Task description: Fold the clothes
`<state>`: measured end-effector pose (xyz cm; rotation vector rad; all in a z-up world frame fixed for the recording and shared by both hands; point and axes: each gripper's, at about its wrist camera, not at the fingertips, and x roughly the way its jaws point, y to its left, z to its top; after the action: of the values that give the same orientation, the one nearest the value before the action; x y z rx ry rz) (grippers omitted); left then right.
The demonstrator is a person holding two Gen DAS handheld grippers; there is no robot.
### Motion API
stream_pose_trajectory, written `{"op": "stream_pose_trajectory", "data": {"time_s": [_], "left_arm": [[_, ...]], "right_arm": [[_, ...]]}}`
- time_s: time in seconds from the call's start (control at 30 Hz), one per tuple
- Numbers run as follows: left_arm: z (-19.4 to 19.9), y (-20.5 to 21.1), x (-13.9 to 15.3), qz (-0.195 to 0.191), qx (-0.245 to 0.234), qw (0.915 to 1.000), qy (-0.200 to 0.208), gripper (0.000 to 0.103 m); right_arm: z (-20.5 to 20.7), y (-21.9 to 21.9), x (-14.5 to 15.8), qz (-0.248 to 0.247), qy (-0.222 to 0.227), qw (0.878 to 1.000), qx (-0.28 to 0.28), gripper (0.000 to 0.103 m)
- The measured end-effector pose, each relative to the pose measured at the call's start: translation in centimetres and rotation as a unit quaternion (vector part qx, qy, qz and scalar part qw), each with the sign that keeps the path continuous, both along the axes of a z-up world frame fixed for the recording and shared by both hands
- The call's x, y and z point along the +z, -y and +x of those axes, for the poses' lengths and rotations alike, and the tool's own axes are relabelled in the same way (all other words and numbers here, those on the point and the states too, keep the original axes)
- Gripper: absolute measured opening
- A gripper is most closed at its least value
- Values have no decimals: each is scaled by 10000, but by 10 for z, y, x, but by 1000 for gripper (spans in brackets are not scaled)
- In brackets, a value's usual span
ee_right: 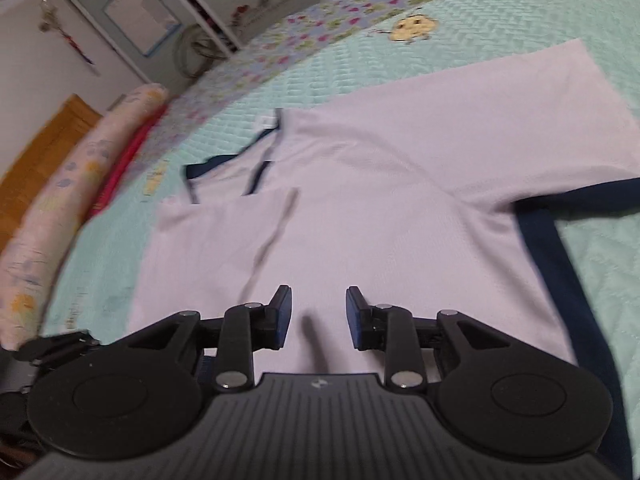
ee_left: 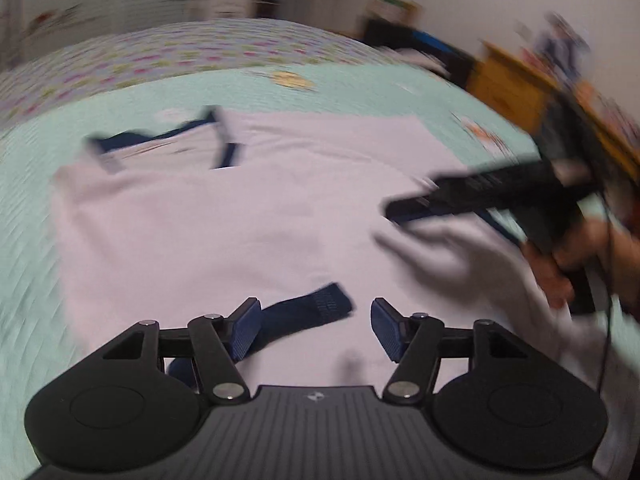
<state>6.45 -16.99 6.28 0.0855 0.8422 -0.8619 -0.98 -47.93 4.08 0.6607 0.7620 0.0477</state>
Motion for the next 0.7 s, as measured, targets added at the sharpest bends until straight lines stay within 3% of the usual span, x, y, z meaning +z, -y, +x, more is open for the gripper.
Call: {"op": "stream_pose_trajectory", "data": {"time_s": [0.07,0.13,0.23,0.3,0.37,0.4,0.5,0.6,0.7], "left_arm": [[-2,-24,-1,-224,713,9970,-189,64],[-10,-51,-4,-449,1468,9875,-367,64],[-30,-95,-12,-817,2445,9628,-809,64],[-45,-114,-12,-926,2881,9489,-893,64],[-60,-133,-12,-1026,3303,9333,-964,64],[-65,-140,-11,-1044,3389,9300,-965,64],[-79,-161,-9,-1089,3607,9214,-955,64],[-89,-169,-14,-1127,3553,9234,-914,64],[-99,-177,-18,-1164,3490,9258,-872,64]], "right_arm": [[-2,-14,2,159,107,9994,288,31],[-2,-30,6,273,247,9973,635,31],[5,-53,7,589,343,9928,982,31],[12,-61,-2,826,253,9911,1008,31],[19,-66,-14,916,11,9915,922,38],[20,-67,-20,867,-172,9927,816,36],[13,-68,-16,873,-119,9933,748,35],[1,-75,-10,970,78,9909,930,37],[-6,-84,-21,1204,-26,9855,1191,39]]}}
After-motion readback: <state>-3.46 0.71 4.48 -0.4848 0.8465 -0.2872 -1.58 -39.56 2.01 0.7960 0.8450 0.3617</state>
